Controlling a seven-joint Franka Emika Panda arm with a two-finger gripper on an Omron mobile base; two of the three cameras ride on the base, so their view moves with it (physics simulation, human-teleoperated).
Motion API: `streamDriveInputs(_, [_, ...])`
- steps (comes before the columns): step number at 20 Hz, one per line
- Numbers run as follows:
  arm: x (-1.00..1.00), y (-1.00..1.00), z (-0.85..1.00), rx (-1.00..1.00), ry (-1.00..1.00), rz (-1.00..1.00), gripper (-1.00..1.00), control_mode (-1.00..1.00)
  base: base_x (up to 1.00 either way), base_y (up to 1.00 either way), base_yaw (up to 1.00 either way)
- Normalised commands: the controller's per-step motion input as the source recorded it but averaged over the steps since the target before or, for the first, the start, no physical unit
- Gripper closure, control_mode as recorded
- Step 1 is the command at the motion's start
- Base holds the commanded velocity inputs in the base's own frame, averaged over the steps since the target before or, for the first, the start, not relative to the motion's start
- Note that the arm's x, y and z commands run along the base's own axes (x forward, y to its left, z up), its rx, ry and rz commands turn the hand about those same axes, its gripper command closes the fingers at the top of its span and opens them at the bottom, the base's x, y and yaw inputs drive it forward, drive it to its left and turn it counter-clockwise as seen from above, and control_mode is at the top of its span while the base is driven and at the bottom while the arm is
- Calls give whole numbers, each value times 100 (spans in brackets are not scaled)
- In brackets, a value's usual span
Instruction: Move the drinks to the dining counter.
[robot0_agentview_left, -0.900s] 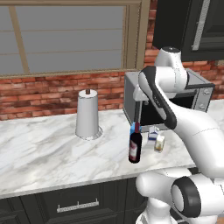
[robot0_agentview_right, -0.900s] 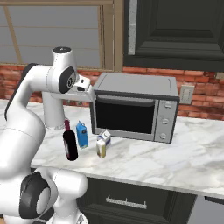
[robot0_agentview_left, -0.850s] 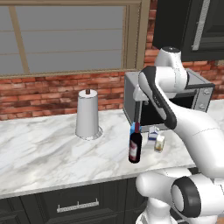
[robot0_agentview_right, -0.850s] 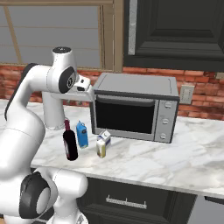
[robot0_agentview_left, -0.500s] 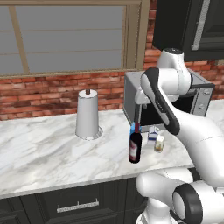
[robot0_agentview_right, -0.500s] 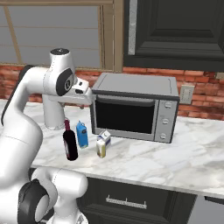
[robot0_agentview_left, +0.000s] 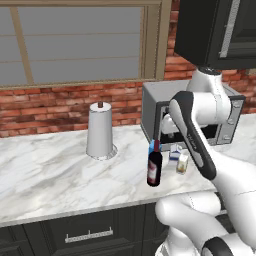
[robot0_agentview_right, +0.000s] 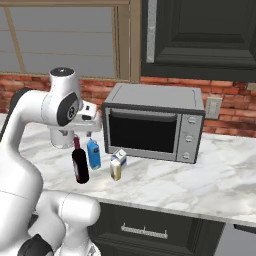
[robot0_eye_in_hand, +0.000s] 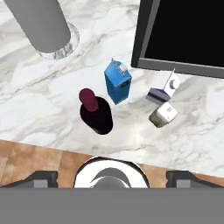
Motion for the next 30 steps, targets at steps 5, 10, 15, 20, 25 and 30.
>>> streamDriveInputs(5, [-17,1,-17,0,-19,16,-100,-100,0,0,0])
streamDriveInputs(10, [-8,1,-15,0,-16,15,-100,-100,0,0,0])
streamDriveInputs(15, [0,14,-21,0,-7,13,-100,-100,0,0,0])
streamDriveInputs(20, [2,25,-19,0,0,5,-100,-100,0,0,0])
streamDriveInputs(25, [17,6,-5,0,1,0,-100,-100,0,0,0])
streamDriveInputs(30, [30,1,-3,0,3,0,-100,-100,0,0,0])
